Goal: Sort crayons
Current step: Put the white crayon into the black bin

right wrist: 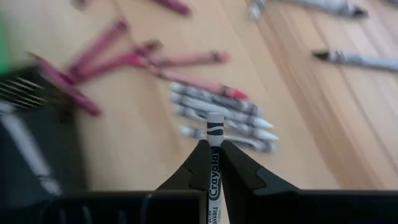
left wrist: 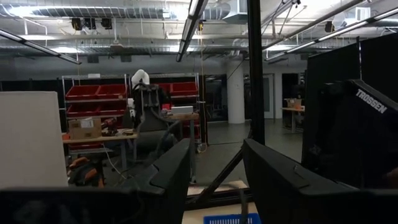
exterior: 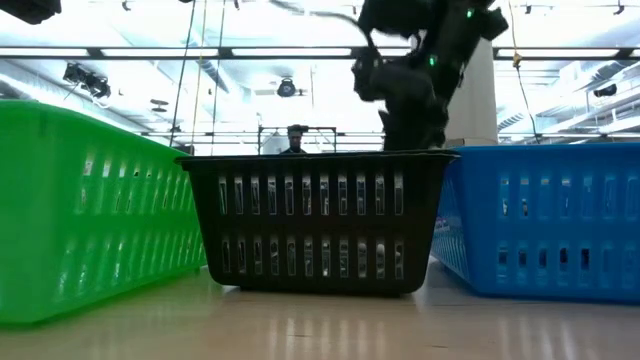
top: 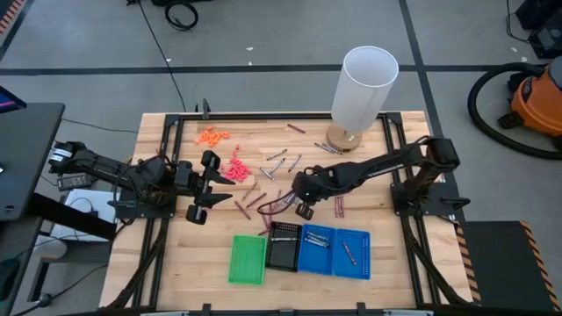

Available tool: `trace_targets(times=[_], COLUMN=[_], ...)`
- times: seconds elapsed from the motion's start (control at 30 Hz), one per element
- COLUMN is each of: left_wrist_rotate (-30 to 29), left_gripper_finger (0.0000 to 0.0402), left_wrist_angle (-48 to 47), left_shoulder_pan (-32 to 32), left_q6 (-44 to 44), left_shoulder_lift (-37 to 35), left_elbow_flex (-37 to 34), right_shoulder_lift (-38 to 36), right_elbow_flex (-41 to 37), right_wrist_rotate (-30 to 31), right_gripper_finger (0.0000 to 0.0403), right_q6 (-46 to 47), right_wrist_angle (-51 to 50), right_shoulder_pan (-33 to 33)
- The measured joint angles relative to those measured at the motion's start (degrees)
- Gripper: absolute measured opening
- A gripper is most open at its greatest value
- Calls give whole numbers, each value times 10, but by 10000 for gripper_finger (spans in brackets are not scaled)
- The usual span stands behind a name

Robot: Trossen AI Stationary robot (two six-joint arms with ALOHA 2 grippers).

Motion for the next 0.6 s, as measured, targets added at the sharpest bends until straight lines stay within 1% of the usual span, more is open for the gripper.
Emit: trace_targets(times=[0.13,0.33,0.43,0.6], left_wrist_rotate=[0,-20,-24,-23], left_gripper_finger=[157,157,157,157], left_wrist_angle=[0,0,-1,-2], left_shoulder_pan=[0,0,0,0], left_q6=[0,0,0,0], left_shoulder_lift=[0,0,0,0], left_elbow_flex=[0,0,0,-1], right_shoulder_lift=[-17,-9,16,70], right_elbow_flex=[0,-3,-10,-12], right_wrist_rotate=[-11,-47,-54,-73], right_gripper_finger=[28,29,29,29], right_q6=[4,-54,-86,-142], right_wrist_angle=[53,218,287,355], right_shoulder_pan=[24,82,107,138])
